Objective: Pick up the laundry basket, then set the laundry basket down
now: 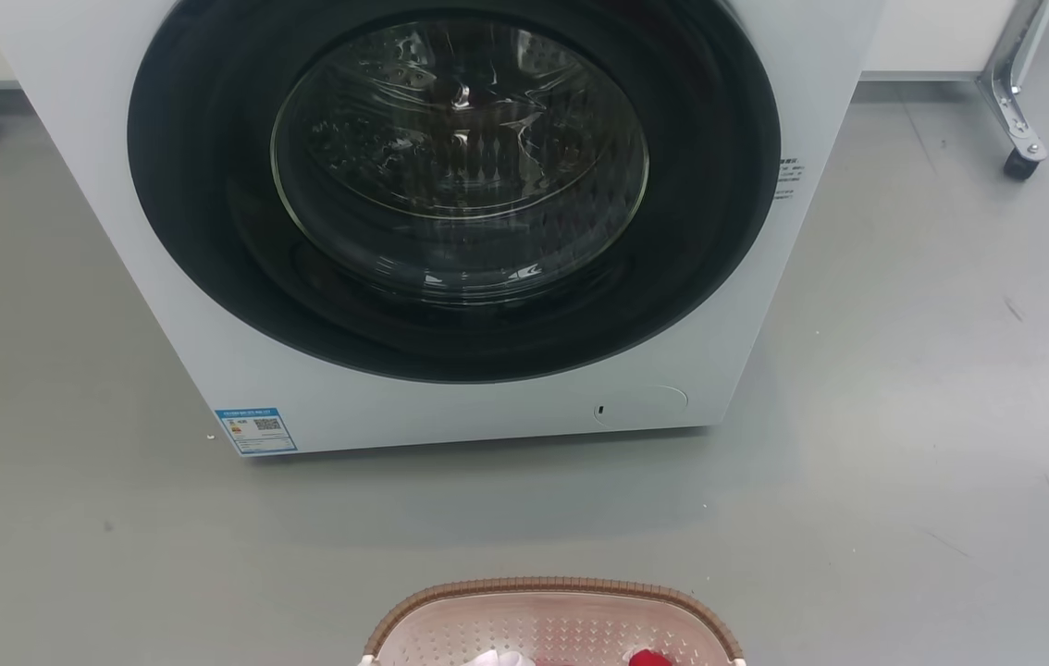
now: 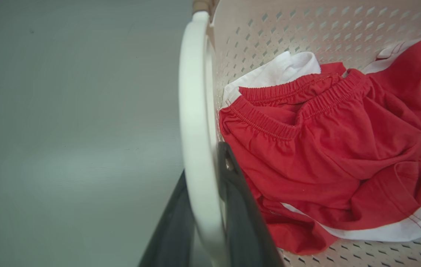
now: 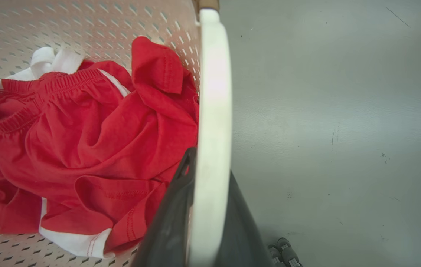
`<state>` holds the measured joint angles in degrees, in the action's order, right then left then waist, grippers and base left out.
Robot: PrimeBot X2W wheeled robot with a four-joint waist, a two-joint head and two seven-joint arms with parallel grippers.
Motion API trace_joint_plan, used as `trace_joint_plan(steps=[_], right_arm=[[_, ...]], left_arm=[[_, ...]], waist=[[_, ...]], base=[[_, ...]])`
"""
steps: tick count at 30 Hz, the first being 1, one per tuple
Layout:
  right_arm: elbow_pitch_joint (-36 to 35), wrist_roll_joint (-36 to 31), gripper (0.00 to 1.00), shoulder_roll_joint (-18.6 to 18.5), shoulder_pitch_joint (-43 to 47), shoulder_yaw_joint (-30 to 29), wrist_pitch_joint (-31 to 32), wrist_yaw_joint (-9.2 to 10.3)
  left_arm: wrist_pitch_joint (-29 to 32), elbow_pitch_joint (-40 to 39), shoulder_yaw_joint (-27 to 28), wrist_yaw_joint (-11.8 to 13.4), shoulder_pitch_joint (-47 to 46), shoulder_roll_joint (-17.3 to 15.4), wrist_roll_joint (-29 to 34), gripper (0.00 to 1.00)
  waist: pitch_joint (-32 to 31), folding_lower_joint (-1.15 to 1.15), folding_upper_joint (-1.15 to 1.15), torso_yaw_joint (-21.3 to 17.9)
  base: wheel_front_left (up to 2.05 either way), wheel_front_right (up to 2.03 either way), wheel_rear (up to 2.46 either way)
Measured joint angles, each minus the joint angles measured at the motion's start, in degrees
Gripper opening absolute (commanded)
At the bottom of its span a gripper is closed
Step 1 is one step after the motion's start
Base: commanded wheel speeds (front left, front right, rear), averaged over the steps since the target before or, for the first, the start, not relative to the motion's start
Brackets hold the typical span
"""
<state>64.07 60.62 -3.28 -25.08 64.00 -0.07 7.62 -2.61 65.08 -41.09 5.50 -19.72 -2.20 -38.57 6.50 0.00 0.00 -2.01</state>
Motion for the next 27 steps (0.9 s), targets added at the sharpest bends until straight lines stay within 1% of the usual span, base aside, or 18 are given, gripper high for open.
trace_joint_plan(steps=[27], right_arm=[[1.21, 2.24, 0.00, 0.21, -1.42, 1.87, 0.08, -0.40]], left_arm=[[0.08, 0.64, -1.32, 0.10, -0.34, 0.02, -1.16, 0.00]], waist=[[0.19, 0.00, 0.00, -0.33]], base=[[0.00, 0.00, 0.00]])
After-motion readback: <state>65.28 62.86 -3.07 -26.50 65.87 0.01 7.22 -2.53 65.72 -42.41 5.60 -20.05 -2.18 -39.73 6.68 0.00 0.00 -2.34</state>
